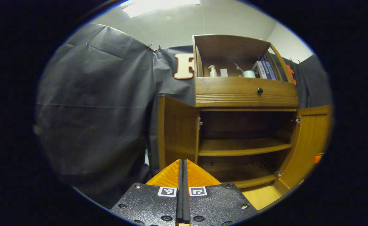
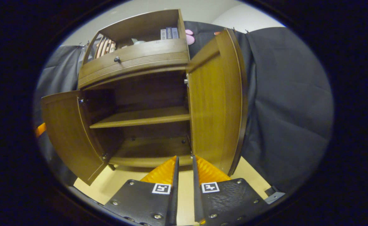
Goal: Open the right door of the double-door shoe cabinet with the right hand, and open the left door with the left hand.
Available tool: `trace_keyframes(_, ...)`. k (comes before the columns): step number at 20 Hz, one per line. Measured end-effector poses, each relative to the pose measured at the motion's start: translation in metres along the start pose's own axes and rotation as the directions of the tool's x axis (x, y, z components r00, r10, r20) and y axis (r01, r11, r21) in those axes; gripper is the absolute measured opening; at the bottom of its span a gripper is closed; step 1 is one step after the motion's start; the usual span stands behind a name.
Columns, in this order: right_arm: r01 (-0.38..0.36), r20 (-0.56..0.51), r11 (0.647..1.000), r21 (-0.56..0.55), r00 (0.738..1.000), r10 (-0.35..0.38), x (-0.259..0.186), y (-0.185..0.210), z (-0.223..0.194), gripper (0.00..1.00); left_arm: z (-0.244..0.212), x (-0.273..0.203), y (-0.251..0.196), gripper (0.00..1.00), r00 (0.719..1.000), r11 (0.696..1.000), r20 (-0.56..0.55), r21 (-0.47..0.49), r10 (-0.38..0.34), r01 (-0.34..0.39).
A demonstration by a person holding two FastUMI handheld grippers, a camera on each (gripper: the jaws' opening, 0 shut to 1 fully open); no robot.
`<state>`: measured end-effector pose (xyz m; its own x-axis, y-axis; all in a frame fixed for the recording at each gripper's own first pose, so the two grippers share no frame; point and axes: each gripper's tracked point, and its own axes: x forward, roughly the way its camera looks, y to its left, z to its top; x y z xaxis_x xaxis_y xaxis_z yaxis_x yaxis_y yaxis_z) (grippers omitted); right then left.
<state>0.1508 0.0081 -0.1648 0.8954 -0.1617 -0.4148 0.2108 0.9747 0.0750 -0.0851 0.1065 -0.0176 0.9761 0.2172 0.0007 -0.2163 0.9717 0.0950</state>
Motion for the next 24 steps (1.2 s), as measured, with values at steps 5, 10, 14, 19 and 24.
trace_keyframes(5,-0.066,0.092,0.998,-0.019,0.993,0.068,-0.002,0.030,0.049,0.21,0.019,0.014,-0.047,0.01,0.996,0.996,0.016,-0.035,-0.087,0.088)
trace_keyframes(10,-0.170,0.147,0.985,-0.029,0.974,0.172,-0.011,0.083,0.090,0.21,0.034,0.035,-0.109,0.01,0.978,0.975,0.018,-0.074,-0.210,0.210)
trace_keyframes(14,-0.201,0.199,0.978,-0.052,0.958,0.208,-0.019,0.102,0.127,0.21,0.053,0.041,-0.147,0.01,0.959,0.954,0.037,-0.093,-0.281,0.284)
trace_keyframes(19,-0.203,0.249,0.977,-0.056,0.945,0.211,-0.032,0.113,0.165,0.21,0.070,0.044,-0.179,0.01,0.936,0.930,0.045,-0.107,-0.350,0.353)
trace_keyframes(24,-0.201,0.268,0.978,-0.060,0.940,0.209,-0.039,0.117,0.176,0.21,0.079,0.044,-0.198,0.01,0.923,0.918,0.042,-0.100,-0.382,0.384)
